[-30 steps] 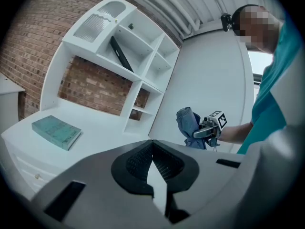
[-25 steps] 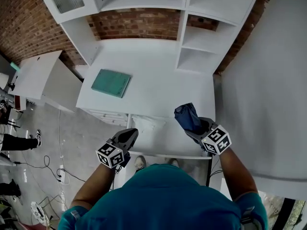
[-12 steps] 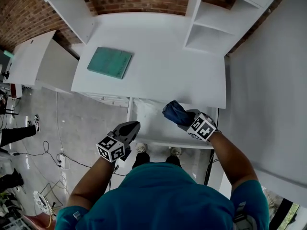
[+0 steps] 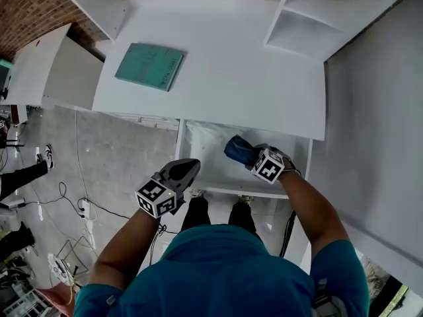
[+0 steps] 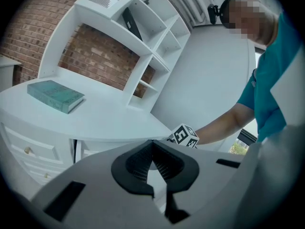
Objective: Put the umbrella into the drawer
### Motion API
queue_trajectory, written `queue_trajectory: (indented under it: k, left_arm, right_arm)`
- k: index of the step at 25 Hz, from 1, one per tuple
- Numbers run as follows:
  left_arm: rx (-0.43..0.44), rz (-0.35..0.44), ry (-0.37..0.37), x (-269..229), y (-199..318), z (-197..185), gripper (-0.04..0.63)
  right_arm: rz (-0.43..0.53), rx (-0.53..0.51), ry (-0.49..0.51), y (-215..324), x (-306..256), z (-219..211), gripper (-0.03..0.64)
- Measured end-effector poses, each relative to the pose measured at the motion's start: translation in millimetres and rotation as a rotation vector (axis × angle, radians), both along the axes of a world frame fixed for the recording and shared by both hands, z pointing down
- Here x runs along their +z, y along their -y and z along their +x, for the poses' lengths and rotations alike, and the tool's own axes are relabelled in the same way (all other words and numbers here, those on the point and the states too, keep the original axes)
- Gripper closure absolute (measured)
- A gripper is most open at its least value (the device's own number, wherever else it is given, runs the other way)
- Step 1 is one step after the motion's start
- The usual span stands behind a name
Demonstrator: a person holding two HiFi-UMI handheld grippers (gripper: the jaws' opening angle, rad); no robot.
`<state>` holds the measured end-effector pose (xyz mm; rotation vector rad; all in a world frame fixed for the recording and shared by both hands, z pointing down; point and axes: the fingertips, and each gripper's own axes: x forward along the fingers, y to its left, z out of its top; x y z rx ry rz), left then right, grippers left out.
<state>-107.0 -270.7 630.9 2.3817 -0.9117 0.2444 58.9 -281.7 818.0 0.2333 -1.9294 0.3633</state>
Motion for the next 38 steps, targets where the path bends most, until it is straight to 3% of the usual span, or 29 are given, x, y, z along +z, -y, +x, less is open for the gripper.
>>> queue_trajectory:
  k: [11, 38]
  left_arm:
    - [0.034, -0.033, -0.01, 25, 0, 4, 0.586]
    - [0.04, -0.032, -0.019, 25, -8, 4, 0.586]
  right_arm:
    - [0.0, -0.065, -0.116, -5, 61, 1, 0.356]
    - [0.035, -0.068, -0.128, -11, 68, -3, 0.339]
